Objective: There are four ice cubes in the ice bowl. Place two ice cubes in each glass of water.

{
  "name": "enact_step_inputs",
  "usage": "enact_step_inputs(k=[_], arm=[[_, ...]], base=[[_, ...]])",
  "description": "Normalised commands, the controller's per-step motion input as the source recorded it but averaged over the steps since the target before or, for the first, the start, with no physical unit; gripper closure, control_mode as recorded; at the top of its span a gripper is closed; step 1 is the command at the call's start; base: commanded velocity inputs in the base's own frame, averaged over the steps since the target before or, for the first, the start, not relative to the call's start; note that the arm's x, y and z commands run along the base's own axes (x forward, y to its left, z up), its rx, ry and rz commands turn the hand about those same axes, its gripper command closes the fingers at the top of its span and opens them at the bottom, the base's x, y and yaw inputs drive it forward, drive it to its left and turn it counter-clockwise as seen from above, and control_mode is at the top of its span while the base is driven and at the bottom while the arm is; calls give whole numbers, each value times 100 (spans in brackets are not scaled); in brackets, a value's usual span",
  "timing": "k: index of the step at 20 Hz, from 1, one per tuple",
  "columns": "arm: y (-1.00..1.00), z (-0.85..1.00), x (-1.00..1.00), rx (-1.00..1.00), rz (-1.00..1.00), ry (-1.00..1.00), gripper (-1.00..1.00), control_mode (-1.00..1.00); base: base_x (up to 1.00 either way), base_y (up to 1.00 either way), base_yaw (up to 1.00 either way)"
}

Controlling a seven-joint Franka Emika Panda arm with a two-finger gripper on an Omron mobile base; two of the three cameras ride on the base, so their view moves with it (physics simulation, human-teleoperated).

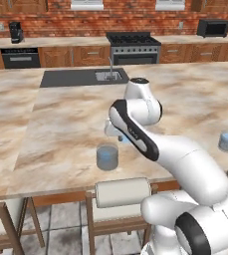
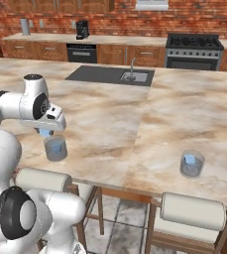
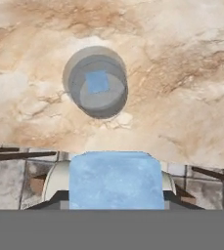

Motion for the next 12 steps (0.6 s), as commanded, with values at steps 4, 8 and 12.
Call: enact_step_inputs(k=[4, 8, 12], arm=[[33, -43, 53, -13, 4, 6, 100, -100], [3, -35, 43, -4, 1, 0, 100, -100], [0, -32, 42, 0, 0, 0, 100, -100]], base=[[0, 0, 0], [0, 0, 0], [0, 0, 0]])
